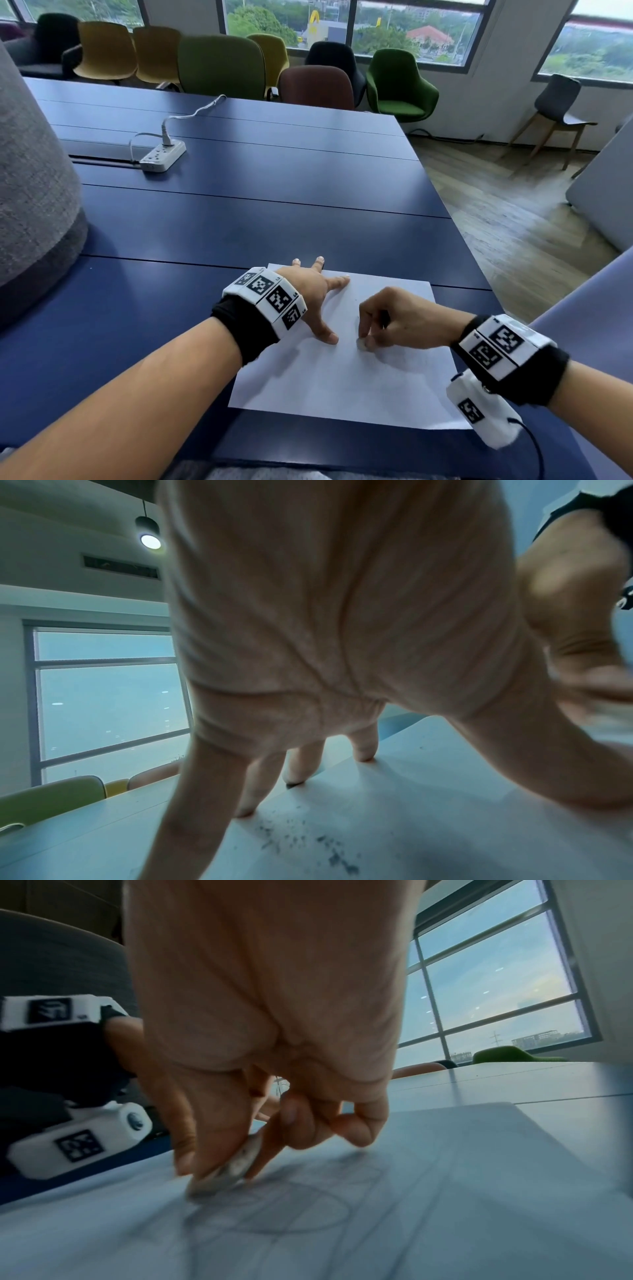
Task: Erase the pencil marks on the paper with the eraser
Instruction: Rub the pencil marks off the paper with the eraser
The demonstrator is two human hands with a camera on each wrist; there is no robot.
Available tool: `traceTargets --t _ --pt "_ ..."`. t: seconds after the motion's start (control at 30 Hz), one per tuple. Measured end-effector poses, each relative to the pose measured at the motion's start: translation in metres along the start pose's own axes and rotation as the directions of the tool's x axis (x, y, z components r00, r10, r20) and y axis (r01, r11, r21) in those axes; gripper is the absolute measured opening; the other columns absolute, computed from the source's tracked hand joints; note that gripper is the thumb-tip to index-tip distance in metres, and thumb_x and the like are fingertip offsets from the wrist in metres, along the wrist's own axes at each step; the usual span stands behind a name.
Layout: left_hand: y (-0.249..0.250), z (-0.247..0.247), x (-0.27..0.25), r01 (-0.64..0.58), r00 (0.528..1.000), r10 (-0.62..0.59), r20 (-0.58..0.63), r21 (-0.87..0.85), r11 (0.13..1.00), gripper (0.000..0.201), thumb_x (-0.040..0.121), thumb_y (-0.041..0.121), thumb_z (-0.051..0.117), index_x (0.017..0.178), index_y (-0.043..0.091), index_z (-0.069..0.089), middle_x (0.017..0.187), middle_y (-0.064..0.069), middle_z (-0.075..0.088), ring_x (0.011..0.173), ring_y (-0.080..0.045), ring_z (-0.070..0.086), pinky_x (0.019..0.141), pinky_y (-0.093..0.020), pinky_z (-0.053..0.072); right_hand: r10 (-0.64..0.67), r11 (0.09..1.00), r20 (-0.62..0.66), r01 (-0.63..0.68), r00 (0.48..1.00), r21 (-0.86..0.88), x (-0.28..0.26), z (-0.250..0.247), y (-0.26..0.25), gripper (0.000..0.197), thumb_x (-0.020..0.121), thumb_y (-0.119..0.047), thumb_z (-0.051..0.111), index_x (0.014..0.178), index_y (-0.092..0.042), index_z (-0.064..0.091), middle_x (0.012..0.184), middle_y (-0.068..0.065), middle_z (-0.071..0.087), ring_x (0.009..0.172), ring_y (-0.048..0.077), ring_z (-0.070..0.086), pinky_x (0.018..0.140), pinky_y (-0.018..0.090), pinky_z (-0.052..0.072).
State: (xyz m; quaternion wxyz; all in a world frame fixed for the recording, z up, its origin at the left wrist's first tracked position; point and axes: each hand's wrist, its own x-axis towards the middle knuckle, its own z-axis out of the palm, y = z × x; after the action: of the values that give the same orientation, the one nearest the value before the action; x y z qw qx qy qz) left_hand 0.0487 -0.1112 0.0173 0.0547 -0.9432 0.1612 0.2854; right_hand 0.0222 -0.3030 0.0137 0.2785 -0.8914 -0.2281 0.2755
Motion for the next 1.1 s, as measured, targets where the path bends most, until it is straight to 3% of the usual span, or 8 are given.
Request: traceTargets --t 0.1,0.23,0.37,0.53,0.7,0.83,1.0,1.1 --pt "0.0 0.0 0.0 0.001 1.0 -0.001 -0.002 0.004 1.0 0.119 0.065 0.071 0.074 0.15 0.051 -0.007 0.163 -0.003 -0.016 0.148 -0.045 0.001 0.112 -0.065 0.022 0.016 0.999 0.118 -0.011 0.993 -0.046 -0.002 0.001 -0.006 0.006 0.076 -0.021 0.078 0.075 -0.022 0.071 0.071 0.008 0.068 0.061 0.009 0.053 0.062 0.027 0.044" --pt "0.0 0.0 0.001 0.0 1.0 0.0 -0.003 0.01 1.0 0.12 0.065 0.072 0.074 0.15 0.051 -0.008 0.163 -0.003 -0.016 0.148 -0.044 0.001 0.112 -0.063 0.022 0.002 0.999 -0.088 -0.006 0.996 -0.052 0.0 0.004 -0.004 0.009 0.078 -0.02 0.076 0.073 -0.022 0.069 0.058 -0.007 0.061 0.053 0.002 0.049 0.055 0.017 0.039" --pt "-0.001 0.0 0.0 -0.003 1.0 0.003 -0.003 0.009 1.0 0.12 0.064 0.073 0.073 0.15 0.051 -0.008 0.163 -0.003 -0.016 0.148 -0.045 0.001 0.112 -0.064 0.022 -0.076 0.993 0.132 0.087 0.988 -0.076 -0.011 0.013 -0.017 0.006 0.078 -0.021 0.078 0.077 -0.021 0.072 0.072 0.005 0.069 0.056 0.003 0.049 0.057 0.016 0.041" --pt "-0.001 0.001 0.003 -0.002 1.0 0.003 -0.012 0.056 0.998 0.121 0.064 0.07 0.075 0.149 0.052 -0.009 0.164 -0.004 -0.014 0.148 -0.045 0.003 0.11 -0.065 0.026 -0.176 0.979 0.05 0.18 0.983 -0.097 0.003 0.026 -0.032 0.009 0.078 -0.02 0.079 0.083 -0.015 0.074 0.067 -0.005 0.064 0.055 0.003 0.051 0.056 0.009 0.037" --pt "-0.003 0.002 0.004 -0.002 1.0 0.003 -0.011 0.047 0.999 0.119 0.065 0.07 0.075 0.149 0.053 -0.008 0.164 -0.002 -0.014 0.148 -0.044 0.002 0.109 -0.067 0.025 -0.208 0.97 0.159 0.225 0.965 -0.094 -0.002 0.029 -0.038 0.008 0.08 -0.02 0.078 0.086 -0.015 0.075 0.083 0.001 0.074 0.068 0.008 0.058 0.065 0.014 0.044" --pt "-0.002 0.001 0.004 -0.01 1.0 0.01 -0.015 0.046 0.999 0.118 0.068 0.063 0.078 0.15 0.053 -0.007 0.164 -0.002 -0.015 0.148 -0.043 0.0 0.111 -0.065 0.022 -0.245 0.964 0.07 0.25 0.967 -0.085 0.005 0.037 -0.042 0.009 0.081 -0.014 0.076 0.09 -0.015 0.076 0.086 -0.002 0.074 0.067 0.001 0.058 0.066 0.007 0.04" --pt "-0.003 0.002 0.004 -0.005 1.0 0.006 -0.019 0.042 0.999 0.119 0.067 0.064 0.078 0.15 0.053 -0.007 0.164 -0.002 -0.015 0.148 -0.043 0.001 0.11 -0.064 0.023 -0.25 0.96 0.154 0.266 0.956 -0.092 0.003 0.034 -0.043 0.007 0.081 -0.014 0.076 0.088 -0.014 0.076 0.086 -0.003 0.075 0.072 0.004 0.062 0.068 0.008 0.041" --pt "-0.003 0.001 0.004 -0.012 1.0 0.013 -0.016 0.036 0.999 0.119 0.068 0.063 0.078 0.15 0.052 -0.007 0.163 -0.002 -0.016 0.148 -0.043 0.0 0.11 -0.065 0.022 -0.254 0.961 0.065 0.26 0.965 -0.098 0.003 0.037 -0.041 0.007 0.081 -0.012 0.075 0.087 -0.015 0.075 0.085 -0.003 0.073 0.069 0.001 0.058 0.066 0.007 0.04"
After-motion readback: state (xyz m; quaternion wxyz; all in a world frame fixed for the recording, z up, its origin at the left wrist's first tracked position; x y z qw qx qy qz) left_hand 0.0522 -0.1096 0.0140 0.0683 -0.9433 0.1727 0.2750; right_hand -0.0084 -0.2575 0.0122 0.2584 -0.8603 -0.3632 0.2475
